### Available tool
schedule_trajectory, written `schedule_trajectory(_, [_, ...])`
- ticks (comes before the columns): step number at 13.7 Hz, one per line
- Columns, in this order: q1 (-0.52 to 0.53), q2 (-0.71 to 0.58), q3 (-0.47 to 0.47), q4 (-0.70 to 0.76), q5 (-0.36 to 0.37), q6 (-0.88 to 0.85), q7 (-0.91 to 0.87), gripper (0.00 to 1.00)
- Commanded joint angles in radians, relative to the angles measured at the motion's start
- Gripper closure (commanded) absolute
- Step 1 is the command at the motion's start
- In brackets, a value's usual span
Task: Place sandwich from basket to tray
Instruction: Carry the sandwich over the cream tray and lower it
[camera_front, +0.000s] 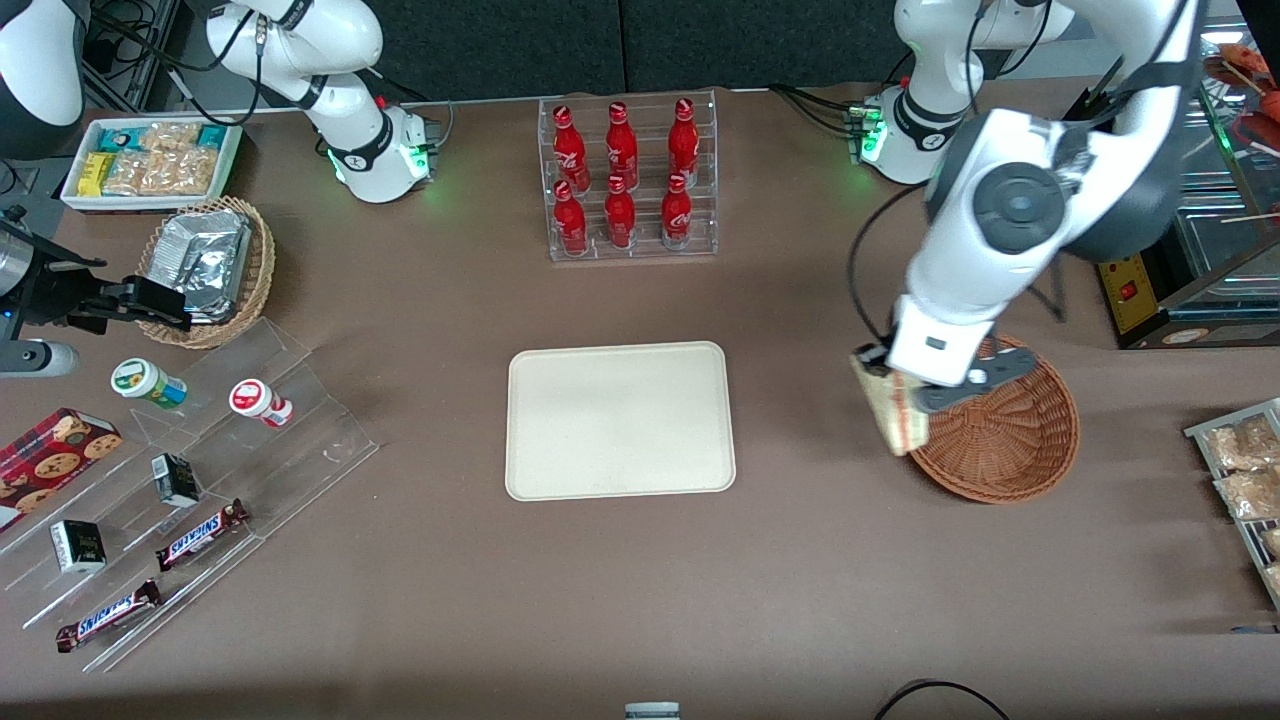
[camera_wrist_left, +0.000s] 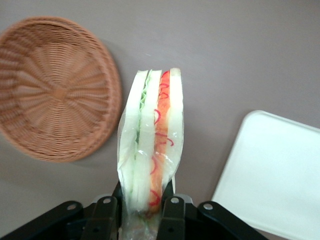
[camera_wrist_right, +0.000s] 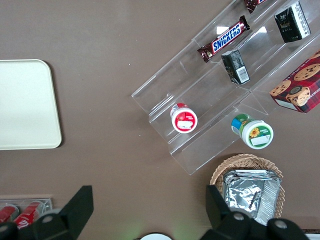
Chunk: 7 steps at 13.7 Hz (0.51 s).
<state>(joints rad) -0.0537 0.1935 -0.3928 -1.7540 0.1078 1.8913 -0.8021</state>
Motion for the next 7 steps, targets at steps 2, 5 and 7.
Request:
schedule_trajectory(2, [-0.084, 0.110, -0.031, 0.045, 0.010, 0.076, 0.004, 0.70])
schedule_trajectory(5, [-0.185, 0.206, -0.031, 0.085, 0.013, 0.164, -0.014, 0.70])
schedule_trajectory(7, [-0.244, 0.291, -0.023, 0.154, 0.030, 0.166, -0.049, 0.70])
